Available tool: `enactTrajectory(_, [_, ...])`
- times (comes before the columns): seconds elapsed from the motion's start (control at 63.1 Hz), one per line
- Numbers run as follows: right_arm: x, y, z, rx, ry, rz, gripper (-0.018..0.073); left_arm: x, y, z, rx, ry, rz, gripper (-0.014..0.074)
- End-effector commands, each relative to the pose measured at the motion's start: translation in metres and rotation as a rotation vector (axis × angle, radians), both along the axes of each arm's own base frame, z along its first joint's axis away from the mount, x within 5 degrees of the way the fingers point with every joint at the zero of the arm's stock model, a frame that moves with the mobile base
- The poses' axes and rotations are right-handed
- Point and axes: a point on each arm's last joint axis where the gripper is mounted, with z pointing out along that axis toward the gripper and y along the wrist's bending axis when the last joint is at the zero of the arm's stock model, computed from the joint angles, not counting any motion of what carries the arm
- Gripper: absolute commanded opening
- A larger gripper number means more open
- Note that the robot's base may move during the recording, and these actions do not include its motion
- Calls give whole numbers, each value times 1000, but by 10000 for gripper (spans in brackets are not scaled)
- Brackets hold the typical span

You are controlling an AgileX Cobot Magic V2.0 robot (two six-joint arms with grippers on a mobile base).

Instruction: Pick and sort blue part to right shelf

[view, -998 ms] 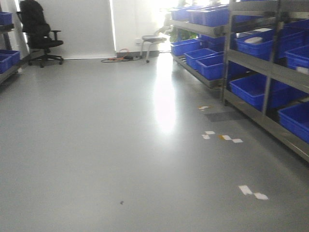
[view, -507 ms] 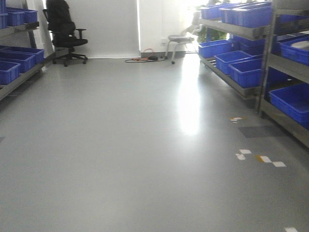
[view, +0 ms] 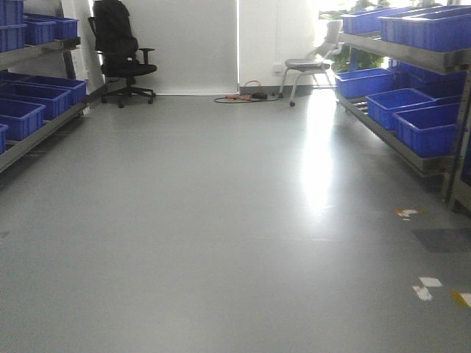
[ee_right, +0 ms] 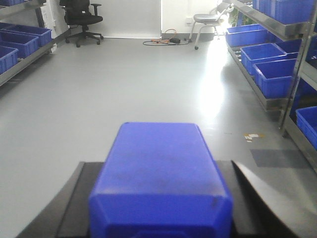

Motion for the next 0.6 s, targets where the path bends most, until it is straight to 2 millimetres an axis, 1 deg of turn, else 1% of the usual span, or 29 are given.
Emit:
enactTrajectory(0.0, [0, -1, 19, -2, -118, -11, 393, -1, 0, 17, -26, -111, 5, 386])
enactTrajectory(0.586, [0, -1, 19, -2, -118, -11, 393, -1, 0, 17, -26, -111, 5, 386])
